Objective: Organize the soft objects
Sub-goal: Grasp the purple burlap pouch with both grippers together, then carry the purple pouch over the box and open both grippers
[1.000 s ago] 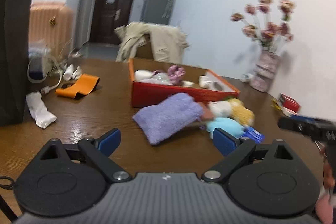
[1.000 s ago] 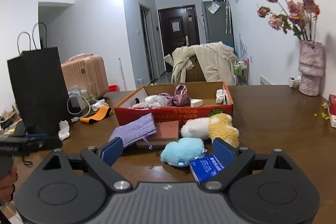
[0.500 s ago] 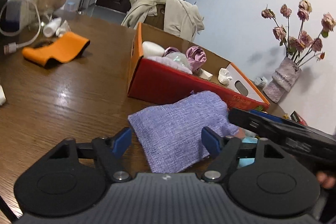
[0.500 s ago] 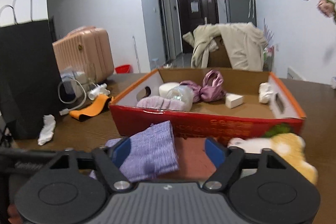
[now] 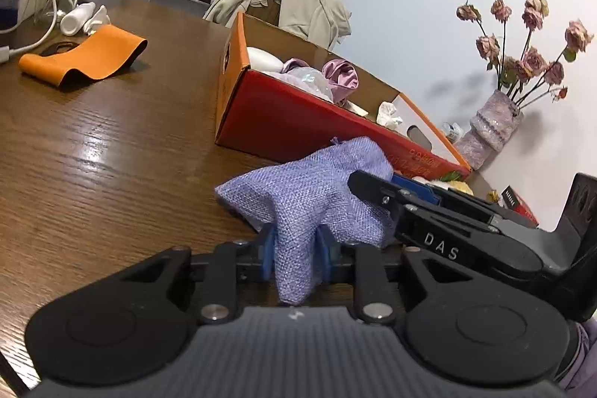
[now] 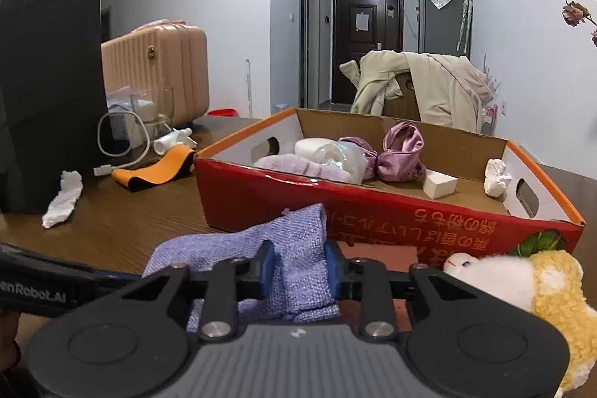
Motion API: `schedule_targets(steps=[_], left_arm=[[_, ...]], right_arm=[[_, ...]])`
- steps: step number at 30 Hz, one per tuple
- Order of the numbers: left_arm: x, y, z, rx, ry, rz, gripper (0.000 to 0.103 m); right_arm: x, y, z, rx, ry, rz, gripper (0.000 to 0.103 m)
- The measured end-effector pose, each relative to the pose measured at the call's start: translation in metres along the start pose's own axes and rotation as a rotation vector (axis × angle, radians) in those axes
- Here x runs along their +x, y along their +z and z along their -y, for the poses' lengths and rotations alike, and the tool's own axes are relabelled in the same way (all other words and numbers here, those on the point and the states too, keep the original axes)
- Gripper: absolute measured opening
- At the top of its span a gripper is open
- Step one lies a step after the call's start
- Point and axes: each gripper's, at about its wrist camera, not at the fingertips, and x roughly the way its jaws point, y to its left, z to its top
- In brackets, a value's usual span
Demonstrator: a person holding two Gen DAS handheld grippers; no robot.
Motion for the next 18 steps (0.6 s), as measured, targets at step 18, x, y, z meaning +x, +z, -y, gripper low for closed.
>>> schedule_targets(steps=[18], left_arm=[[-0.113,-0.033,0.092,0.219,-0.037,0.157,0.012]], right_arm=[[-0.140,-0.005,-0.009,0.089,0.116,0.123,0.015]])
